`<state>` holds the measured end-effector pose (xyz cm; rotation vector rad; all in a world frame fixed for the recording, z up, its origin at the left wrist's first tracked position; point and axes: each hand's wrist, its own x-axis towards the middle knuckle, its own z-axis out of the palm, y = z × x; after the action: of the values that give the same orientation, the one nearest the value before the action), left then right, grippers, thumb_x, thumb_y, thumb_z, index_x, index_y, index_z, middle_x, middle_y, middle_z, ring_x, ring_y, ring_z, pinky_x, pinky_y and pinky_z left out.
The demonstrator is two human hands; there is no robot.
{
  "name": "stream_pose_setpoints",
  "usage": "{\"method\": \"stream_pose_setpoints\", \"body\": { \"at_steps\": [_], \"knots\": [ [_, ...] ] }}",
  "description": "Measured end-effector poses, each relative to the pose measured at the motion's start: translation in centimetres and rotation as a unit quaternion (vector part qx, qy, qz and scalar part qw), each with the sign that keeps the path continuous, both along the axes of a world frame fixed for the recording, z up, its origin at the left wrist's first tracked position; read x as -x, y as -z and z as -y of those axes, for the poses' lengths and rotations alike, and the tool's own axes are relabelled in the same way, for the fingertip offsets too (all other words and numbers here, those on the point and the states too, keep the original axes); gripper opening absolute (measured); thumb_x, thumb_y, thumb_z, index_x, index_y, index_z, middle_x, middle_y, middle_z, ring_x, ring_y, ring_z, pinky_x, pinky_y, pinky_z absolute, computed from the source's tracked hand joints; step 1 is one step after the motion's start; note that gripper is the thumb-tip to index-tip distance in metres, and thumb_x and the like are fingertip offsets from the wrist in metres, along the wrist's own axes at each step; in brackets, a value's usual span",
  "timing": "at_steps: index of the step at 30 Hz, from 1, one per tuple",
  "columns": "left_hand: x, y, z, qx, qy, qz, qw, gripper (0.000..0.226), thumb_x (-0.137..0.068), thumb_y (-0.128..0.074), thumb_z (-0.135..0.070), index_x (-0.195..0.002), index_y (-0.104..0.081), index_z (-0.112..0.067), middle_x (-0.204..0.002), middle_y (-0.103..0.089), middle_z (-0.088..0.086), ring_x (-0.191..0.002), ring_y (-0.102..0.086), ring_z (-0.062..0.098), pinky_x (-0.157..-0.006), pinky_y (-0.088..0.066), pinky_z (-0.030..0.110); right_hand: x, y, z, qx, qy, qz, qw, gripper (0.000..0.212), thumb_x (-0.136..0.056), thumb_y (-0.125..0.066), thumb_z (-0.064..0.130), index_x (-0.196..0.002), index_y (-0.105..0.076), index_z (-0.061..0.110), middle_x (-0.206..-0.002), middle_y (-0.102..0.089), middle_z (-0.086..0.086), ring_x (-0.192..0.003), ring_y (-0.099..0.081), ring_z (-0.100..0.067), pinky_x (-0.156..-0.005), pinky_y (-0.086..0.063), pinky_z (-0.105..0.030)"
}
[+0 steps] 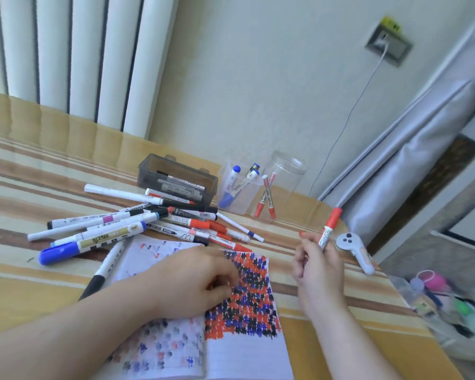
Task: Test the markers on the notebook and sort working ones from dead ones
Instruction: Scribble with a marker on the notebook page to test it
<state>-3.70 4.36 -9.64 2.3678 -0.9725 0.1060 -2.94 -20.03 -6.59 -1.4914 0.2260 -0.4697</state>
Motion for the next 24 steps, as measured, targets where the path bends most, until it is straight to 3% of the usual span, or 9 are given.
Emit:
{"method": "stream_pose_setpoints", "body": {
  "at_steps": [4,9,12,15,18,21,24],
  "knots": [
    [-0.3,0.1,0.2,-0.005,0.006,-0.016,1.0,0.019,-0.096,-0.058,-0.05,-0.112,-0.066,-0.045,-0.104,-0.056,-0.023,-0.099,-0.052,-0.003,-0.087,-0.047,0.023,-6.9,-7.7,0.3,0.061,0.029,0.017,0.998,0.025,-0.093,-0.051,-0.002,-0.108,-0.057,0.017,-0.065,-0.047,-0.005,-0.045,-0.036,-0.012,-0.037,-0.025,-0.02],
    [-0.2,0.0,0.0,-0.001,0.011,-0.028,1.0,0.022,-0.095,-0.058,-0.053,-0.114,-0.065,-0.045,-0.106,-0.054,-0.023,-0.099,-0.051,-0.002,-0.088,-0.048,0.024,-12.7,-11.9,1.5,0.269,0.003,-0.092,0.959,0.041,-0.09,-0.058,0.001,-0.124,-0.05,0.022,-0.084,-0.061,-0.01,-0.055,-0.049,-0.014,-0.041,-0.035,-0.02],
    [-0.2,-0.1,-0.1,0.003,0.01,-0.033,0.999,0.022,-0.095,-0.058,-0.053,-0.114,-0.065,-0.046,-0.105,-0.054,-0.023,-0.099,-0.051,-0.002,-0.088,-0.048,0.024,-13.6,-11.9,2.5,0.316,0.014,-0.107,0.943,0.053,-0.085,-0.064,0.003,-0.13,-0.049,0.027,-0.087,-0.064,-0.01,-0.06,-0.054,-0.017,-0.049,-0.04,-0.026],
    [-0.2,0.0,-0.1,0.006,0.012,-0.031,0.999,0.021,-0.095,-0.058,-0.052,-0.114,-0.066,-0.045,-0.104,-0.054,-0.023,-0.098,-0.05,-0.003,-0.085,-0.046,0.02,-13.9,-11.1,3.4,0.308,0.034,-0.078,0.948,0.05,-0.084,-0.063,0.004,-0.125,-0.051,0.029,-0.075,-0.062,-0.009,-0.058,-0.055,-0.019,-0.054,-0.043,-0.031],
    [-0.3,0.1,0.0,0.005,0.013,-0.029,0.999,0.021,-0.096,-0.058,-0.051,-0.114,-0.066,-0.044,-0.104,-0.055,-0.022,-0.099,-0.051,-0.002,-0.084,-0.046,0.02,-14.1,-8.4,5.5,0.314,0.057,-0.105,0.942,0.043,-0.085,-0.059,0.005,-0.121,-0.055,0.026,-0.077,-0.062,-0.007,-0.059,-0.057,-0.02,-0.061,-0.049,-0.033],
    [-0.5,0.2,0.1,0.003,0.014,-0.033,0.999,0.02,-0.096,-0.058,-0.052,-0.114,-0.066,-0.045,-0.104,-0.054,-0.023,-0.099,-0.051,-0.003,-0.084,-0.044,0.017,-14.1,-4.6,8.1,0.358,0.082,-0.151,0.918,0.045,-0.08,-0.052,0.009,-0.12,-0.063,0.025,-0.089,-0.068,-0.004,-0.074,-0.063,-0.023,-0.069,-0.051,-0.034],
    [-0.7,0.4,0.2,0.002,0.015,-0.032,0.999,0.02,-0.096,-0.058,-0.052,-0.113,-0.065,-0.046,-0.104,-0.053,-0.024,-0.098,-0.05,-0.004,-0.081,-0.04,0.013,-14.5,-1.4,10.5,0.425,0.08,-0.212,0.877,0.051,-0.089,-0.044,0.003,-0.131,-0.062,0.026,-0.12,-0.066,0.0,-0.096,-0.066,-0.024,-0.069,-0.047,-0.03]
  ]
}}
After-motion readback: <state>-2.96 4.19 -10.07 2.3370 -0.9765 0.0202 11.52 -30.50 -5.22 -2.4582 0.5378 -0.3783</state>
